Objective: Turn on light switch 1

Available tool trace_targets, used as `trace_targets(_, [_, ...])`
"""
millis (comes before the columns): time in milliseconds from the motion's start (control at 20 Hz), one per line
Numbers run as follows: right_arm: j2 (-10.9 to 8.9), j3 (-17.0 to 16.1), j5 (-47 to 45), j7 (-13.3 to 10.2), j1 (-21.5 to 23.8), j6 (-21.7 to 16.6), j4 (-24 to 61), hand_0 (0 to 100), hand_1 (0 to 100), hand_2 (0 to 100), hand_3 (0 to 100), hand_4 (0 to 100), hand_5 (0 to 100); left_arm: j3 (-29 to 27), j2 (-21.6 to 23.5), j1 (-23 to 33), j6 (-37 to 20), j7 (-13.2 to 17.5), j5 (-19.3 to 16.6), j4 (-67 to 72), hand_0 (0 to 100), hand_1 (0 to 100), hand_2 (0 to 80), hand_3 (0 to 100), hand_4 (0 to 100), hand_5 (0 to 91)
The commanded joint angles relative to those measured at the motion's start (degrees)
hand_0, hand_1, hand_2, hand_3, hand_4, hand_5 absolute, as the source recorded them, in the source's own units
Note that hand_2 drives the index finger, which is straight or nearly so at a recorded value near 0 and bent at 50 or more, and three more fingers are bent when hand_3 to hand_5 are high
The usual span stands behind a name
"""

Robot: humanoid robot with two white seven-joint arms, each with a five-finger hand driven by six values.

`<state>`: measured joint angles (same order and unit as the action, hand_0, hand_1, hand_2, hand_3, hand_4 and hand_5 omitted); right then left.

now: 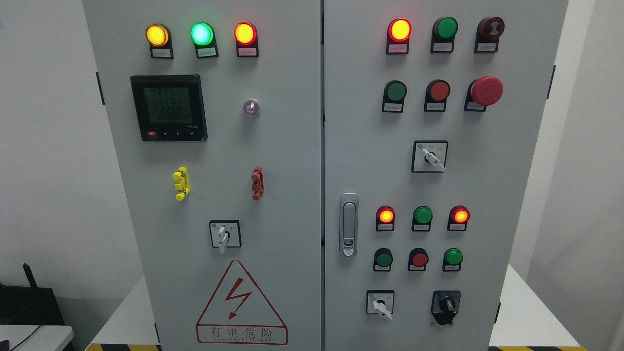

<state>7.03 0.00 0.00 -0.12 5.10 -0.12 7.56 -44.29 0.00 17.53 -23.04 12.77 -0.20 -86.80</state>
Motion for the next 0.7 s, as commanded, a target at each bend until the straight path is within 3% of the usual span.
trace_targets(0, [0.0,1.14,-1.49,0.04,0.0,0.03,0.0,12,39,0,0,0,0,7.36,0.97,-0.22,0.37,-1.78,0.47,-15.76,26,20,44.0,68,73,51.4])
trace_targets(200, [0.0,1.14,-1.49,0.04,0.0,0.03,0.0,12,39,0,0,0,0,13.17,1.58,-0.4,0.72,-8.27,0.12,-17.09,25,20,44.0,67,73,51.7])
trace_targets(451, [0.0,1.14,-1.49,0.04,0.0,0.03,0.0,12,39,0,0,0,0,17.82,2.9,-0.75,1.86,-10.65,-0.15,-17.18,22,24,44.7,68,74,53.4])
trace_targets(652, [0.0,1.14,-1.49,0.04,0.0,0.03,0.0,12,39,0,0,0,0,23.1,5.1,-1.01,4.14,-16.54,-0.06,-17.35,21,25,44.9,69,75,55.2])
